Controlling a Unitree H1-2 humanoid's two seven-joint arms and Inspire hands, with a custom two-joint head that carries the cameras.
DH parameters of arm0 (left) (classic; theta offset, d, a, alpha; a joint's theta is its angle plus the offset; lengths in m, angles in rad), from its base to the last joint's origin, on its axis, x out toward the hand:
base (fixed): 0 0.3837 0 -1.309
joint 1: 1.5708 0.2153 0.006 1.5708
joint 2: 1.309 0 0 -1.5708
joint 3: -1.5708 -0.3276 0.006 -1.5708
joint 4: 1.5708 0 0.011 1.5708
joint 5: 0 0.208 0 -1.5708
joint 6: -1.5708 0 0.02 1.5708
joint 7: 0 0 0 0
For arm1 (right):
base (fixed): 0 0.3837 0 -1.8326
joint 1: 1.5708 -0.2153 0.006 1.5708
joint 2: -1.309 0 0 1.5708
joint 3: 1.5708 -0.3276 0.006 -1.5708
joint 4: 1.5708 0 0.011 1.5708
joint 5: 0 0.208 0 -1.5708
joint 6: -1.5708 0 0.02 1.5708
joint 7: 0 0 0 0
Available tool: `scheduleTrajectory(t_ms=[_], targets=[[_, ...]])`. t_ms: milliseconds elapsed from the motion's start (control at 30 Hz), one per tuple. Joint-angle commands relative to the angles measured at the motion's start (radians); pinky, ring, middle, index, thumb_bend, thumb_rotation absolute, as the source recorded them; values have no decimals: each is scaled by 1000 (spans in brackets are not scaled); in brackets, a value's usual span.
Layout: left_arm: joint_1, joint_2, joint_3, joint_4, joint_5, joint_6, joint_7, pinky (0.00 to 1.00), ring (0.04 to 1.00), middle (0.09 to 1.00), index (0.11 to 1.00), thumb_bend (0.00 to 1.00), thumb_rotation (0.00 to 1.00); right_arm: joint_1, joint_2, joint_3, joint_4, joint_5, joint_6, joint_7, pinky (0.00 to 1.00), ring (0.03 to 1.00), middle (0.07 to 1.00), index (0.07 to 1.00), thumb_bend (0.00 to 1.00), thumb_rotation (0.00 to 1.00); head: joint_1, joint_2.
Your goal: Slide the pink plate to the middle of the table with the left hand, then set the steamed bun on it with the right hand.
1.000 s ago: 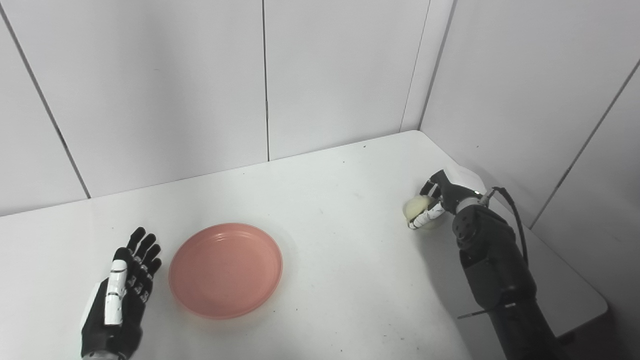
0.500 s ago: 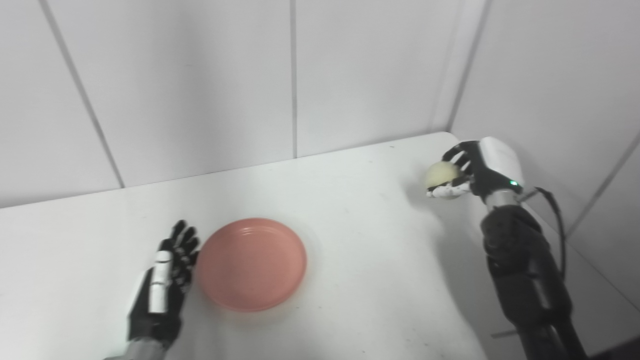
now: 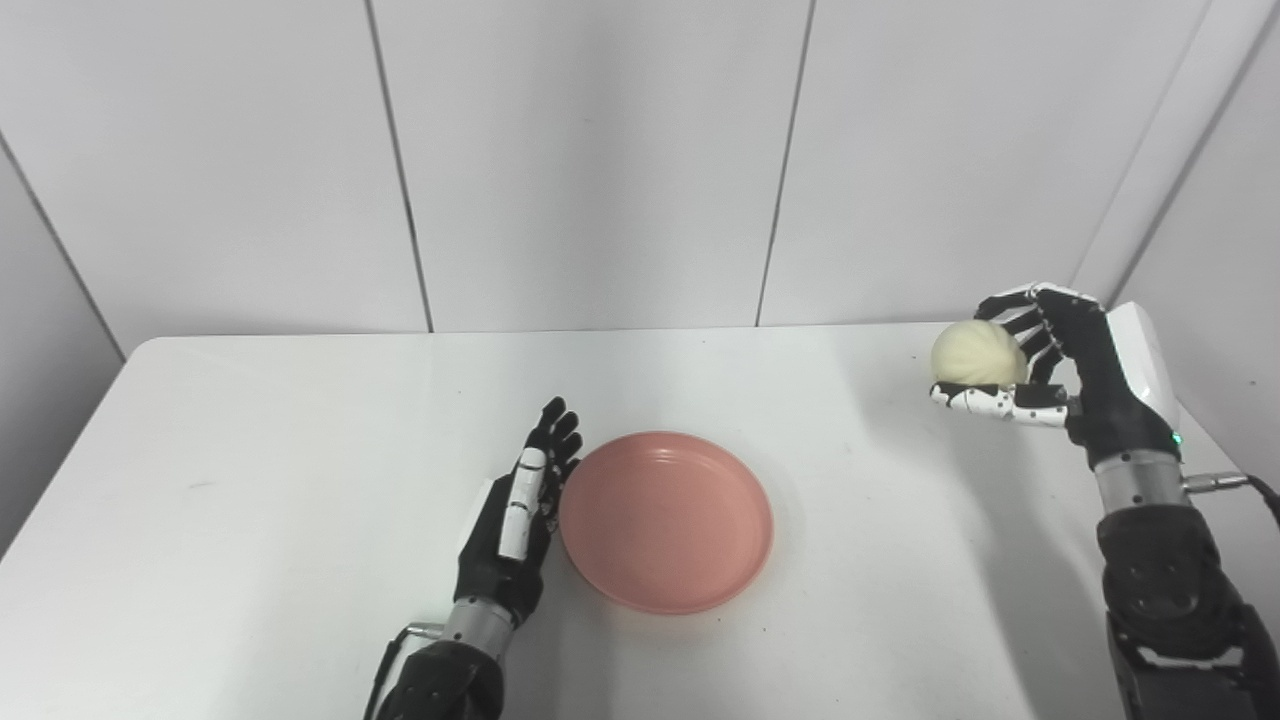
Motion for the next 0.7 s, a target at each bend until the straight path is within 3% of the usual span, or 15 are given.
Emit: scheduleTrajectory(t_ms=[0,133,233,400,500,567,667], targets=[[-1,-25,-6,33,4,-24,9,1000,1000,1000,989,518,999,-11,-6,27,-64,25,-68,14,460,373,492,502,517,0,7,0],[-11,-34,-10,58,24,-55,22,1000,1000,1000,986,516,1000,2,2,77,-103,56,-82,43,283,433,515,473,516,0,30,5],[-17,-41,-11,82,45,-88,38,1000,1000,994,979,527,997,2,29,131,-139,47,-77,68,317,414,532,470,513,0,48,10],[-24,-45,-12,97,51,-99,40,1000,1000,993,979,540,1000,-9,62,199,-160,-12,-85,70,254,449,526,455,514,0,59,16],[-26,-46,-8,96,38,-95,32,1000,1000,999,984,559,981,-17,80,234,-172,-35,-84,79,368,446,525,455,514,0,77,18],[-26,-44,-6,94,35,-96,31,1000,1000,1000,985,547,983,-19,93,256,-180,-57,-85,81,382,445,518,458,515,0,94,18],[-28,-40,-4,101,37,-111,30,1000,1000,999,986,532,997,-15,118,291,-198,-79,-76,89,332,450,527,469,499,0,114,17]])
